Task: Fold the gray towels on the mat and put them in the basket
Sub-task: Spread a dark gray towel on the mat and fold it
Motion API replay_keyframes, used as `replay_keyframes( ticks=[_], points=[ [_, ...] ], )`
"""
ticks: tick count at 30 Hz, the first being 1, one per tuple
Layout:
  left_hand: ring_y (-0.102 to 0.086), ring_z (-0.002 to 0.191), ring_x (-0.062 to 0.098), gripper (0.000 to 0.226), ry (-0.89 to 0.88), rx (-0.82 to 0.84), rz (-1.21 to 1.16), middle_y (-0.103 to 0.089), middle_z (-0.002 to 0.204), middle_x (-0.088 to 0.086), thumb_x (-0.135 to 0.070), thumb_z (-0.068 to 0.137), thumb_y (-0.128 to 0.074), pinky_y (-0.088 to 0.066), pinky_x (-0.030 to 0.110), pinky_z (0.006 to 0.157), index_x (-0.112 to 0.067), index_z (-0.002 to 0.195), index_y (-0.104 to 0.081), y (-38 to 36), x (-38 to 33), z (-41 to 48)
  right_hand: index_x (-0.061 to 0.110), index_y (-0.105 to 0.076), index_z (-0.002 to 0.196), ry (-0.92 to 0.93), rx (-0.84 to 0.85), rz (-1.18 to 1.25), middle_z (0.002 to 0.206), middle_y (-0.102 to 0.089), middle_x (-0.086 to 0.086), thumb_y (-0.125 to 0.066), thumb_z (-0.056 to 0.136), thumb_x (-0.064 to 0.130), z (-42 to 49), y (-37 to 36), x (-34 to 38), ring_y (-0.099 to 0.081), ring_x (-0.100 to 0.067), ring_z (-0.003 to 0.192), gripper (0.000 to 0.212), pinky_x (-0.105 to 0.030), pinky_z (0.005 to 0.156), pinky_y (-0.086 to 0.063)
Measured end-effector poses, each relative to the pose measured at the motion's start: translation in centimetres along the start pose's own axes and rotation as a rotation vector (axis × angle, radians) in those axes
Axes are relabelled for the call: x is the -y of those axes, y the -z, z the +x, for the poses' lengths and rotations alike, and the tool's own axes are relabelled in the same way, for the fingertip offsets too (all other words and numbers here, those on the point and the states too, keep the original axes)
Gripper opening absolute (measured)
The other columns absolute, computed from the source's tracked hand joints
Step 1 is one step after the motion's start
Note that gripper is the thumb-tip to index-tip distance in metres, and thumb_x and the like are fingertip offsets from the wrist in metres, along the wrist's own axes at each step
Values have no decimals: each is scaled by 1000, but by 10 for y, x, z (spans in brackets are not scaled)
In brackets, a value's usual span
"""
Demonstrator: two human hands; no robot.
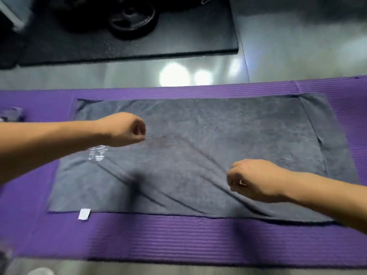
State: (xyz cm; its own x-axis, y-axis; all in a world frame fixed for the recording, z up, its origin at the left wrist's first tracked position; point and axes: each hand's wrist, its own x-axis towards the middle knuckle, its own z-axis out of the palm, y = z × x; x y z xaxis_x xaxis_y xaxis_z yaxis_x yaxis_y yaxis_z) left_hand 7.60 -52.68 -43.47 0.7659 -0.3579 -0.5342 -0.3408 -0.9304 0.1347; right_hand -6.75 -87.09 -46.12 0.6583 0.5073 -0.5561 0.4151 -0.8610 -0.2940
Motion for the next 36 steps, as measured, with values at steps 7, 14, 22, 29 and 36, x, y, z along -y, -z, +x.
replay_keyframes(
  ticks=[7, 14, 22, 29, 36],
  points=[
    [-67, 100, 29, 41, 507, -40, -302, -72, 108, 9, -34, 81, -79, -50, 33, 82, -13, 114, -65, -94, 175, -89, 18, -69, 99, 56, 85, -115, 99, -71, -2, -52, 98, 33, 151, 62, 95, -64, -29, 93, 23, -32, 73, -50],
    [-64, 98, 30, 52, 683, -50, -484, -67, 101, 5, -51, 70, -83, -51, 38, 79, -22, 96, -48, -180, 221, -141, 12, -70, 89, -40, -109, 77, 93, -72, -7, -59, 92, 26, 290, 89, 172, -65, -31, 89, 17, -40, 81, -56],
    [-60, 93, 30, 54, 602, -159, -653, -52, 101, 1, -51, 69, -84, -53, 44, 82, -27, 96, -43, -206, 247, -154, 11, -70, 117, -150, -316, 322, 116, -71, -6, -62, 97, 21, 400, 133, 247, -65, -20, 100, 24, -27, 89, -49],
    [-62, 95, 23, 42, 533, -147, -643, -59, 98, -6, -57, 81, -72, -51, 39, 80, -29, 93, -44, -207, 249, -156, 16, -60, 134, -273, -411, 474, 126, -67, -7, -65, 96, 24, 467, 145, 276, -64, -23, 107, 39, -31, 95, -51],
    [-58, 77, 13, 39, 471, -169, -783, -59, 74, -9, -49, 86, -70, -50, 36, 74, -22, 71, -47, -219, 256, -167, 17, -70, 94, -351, -416, 459, 91, -71, -7, -69, 93, 21, 506, 146, 282, -62, -21, 81, 5, -31, 78, -53]
  ],
)
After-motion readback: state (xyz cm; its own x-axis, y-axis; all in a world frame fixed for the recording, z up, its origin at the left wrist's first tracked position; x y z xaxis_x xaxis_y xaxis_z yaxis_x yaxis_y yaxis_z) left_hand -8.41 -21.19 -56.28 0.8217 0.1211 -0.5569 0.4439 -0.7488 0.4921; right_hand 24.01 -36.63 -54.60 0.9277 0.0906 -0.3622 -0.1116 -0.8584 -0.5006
